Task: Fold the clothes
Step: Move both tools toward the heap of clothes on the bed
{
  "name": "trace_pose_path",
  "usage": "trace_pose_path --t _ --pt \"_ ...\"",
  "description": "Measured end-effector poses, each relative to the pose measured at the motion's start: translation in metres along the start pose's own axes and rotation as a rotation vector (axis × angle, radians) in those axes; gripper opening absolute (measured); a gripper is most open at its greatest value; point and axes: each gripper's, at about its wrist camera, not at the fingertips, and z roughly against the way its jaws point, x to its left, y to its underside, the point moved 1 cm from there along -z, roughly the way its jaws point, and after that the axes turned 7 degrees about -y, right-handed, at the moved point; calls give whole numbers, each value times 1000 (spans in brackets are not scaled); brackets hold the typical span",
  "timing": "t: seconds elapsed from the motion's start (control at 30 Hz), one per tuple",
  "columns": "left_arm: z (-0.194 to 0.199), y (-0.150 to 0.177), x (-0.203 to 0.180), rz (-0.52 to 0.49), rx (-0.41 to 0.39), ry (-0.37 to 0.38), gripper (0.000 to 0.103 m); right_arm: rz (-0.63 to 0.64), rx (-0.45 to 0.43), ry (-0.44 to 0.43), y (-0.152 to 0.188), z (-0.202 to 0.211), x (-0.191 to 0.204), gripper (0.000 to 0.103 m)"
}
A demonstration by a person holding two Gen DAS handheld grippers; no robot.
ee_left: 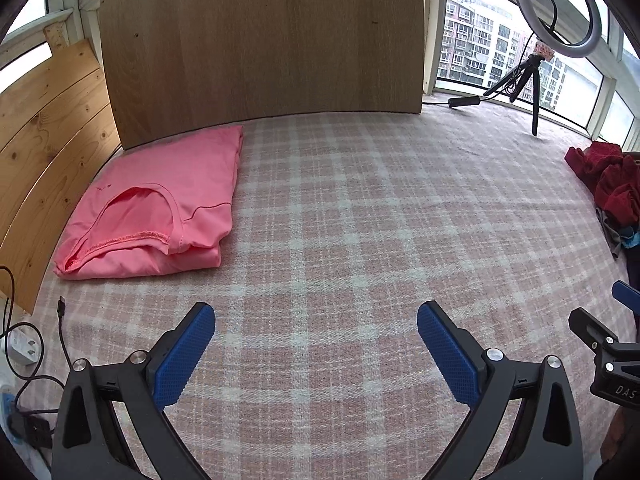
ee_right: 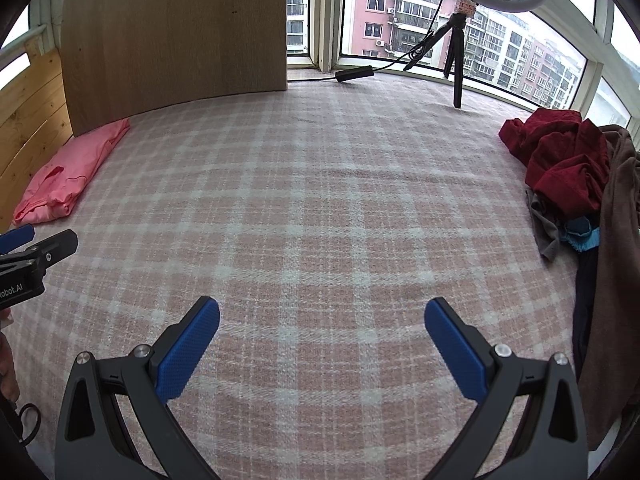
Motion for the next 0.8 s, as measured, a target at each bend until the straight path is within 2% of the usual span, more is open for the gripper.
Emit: trace_pose_path --t 0.13,0.33,0.53,0.8 --pt "35 -19 2 -12 -36 29 102 -35 -45 -6 -10 41 0 103" --pt "79 -29 6 -46 -84 73 102 -65 -122 95 -20 99 -9 103" --pt "105 -33 -8 -71 -119 142 101 -142 -172 199 -16 142 -47 103" --pt "125 -38 -50 -131 -151 213 101 -196 -199 304 -11 178 -103 103"
